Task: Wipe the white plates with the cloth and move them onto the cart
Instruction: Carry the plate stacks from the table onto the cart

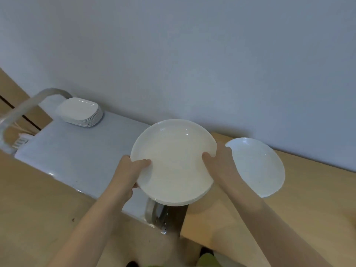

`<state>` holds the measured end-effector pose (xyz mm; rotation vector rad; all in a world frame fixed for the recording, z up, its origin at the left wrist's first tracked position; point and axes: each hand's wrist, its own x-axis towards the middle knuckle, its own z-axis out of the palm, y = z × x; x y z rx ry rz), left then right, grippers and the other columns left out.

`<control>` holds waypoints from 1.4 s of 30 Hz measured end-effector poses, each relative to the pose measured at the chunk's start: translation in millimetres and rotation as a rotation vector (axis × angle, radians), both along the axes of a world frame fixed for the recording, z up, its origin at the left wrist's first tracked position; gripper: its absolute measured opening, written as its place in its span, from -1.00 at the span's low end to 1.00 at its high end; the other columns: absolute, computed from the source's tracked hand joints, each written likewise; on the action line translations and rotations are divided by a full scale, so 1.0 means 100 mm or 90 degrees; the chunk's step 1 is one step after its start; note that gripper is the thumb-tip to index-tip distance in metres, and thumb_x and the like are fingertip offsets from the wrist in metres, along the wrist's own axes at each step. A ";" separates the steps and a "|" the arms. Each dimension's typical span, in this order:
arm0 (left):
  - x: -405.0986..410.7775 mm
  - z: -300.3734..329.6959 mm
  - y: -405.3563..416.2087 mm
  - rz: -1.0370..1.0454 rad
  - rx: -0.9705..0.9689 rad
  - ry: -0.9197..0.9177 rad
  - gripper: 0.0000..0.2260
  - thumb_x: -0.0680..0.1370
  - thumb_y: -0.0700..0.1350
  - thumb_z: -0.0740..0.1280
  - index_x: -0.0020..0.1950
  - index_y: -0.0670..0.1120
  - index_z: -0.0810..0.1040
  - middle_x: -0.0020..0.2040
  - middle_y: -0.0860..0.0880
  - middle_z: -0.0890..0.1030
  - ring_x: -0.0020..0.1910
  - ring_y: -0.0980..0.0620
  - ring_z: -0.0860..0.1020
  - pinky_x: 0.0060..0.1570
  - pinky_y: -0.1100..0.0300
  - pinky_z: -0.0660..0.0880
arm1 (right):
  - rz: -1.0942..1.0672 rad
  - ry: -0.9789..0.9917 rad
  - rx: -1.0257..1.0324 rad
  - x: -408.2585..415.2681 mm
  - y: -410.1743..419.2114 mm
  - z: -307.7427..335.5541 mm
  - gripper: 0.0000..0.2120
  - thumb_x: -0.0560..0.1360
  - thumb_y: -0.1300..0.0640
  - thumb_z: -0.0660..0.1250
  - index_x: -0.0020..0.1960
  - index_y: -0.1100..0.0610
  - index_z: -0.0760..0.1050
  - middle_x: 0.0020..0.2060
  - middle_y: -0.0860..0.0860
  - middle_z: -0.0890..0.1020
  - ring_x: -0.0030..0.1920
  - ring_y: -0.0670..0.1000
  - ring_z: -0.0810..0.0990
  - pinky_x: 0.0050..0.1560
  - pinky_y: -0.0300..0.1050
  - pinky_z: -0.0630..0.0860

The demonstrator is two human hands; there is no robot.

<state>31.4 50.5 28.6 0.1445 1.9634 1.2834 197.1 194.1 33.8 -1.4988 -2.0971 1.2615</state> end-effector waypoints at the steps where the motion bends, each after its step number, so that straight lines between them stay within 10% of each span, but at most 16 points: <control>1: -0.14 0.00 -0.14 0.009 0.002 0.007 -0.61 0.52 -0.18 0.36 0.30 -0.26 0.39 0.16 -0.22 0.54 0.06 -0.22 0.55 -0.25 0.05 0.53 | 0.014 0.004 0.007 -0.16 -0.11 -0.02 -0.68 0.52 0.16 0.22 0.25 0.21 0.35 0.13 0.13 0.44 0.01 0.12 0.50 0.01 0.09 0.52; 6: -0.85 -0.02 -0.83 0.049 -0.019 0.037 -0.61 0.51 -0.17 0.37 0.28 -0.26 0.39 0.17 -0.23 0.53 0.07 -0.23 0.55 -0.19 0.02 0.55 | 0.030 0.005 0.002 -0.98 -0.74 -0.18 -0.64 0.54 0.12 0.21 0.29 0.23 0.30 0.16 0.16 0.40 -0.23 0.00 0.45 -0.41 -0.21 0.33; 16: -1.88 -0.25 -1.62 0.079 -0.067 0.027 -0.58 0.51 -0.15 0.37 0.30 -0.28 0.38 0.18 -0.25 0.53 0.11 -0.25 0.53 0.09 -0.21 0.52 | 0.038 0.009 -0.090 -2.15 -1.51 -0.53 -0.70 0.51 0.20 0.20 0.21 0.28 0.37 0.17 0.23 0.46 -0.09 0.19 0.54 -0.21 -0.04 0.46; 42: -3.52 -1.32 -0.05 0.009 -0.053 -0.138 -0.79 0.49 -0.25 0.32 0.09 -0.29 0.50 -0.06 -0.24 0.55 -0.25 -0.13 0.52 -0.28 0.13 0.38 | -0.134 -0.075 -0.173 -3.50 -0.30 -1.37 -0.70 0.54 0.30 0.11 0.27 0.30 0.32 0.23 0.19 0.34 -0.07 0.13 0.44 0.06 0.07 0.50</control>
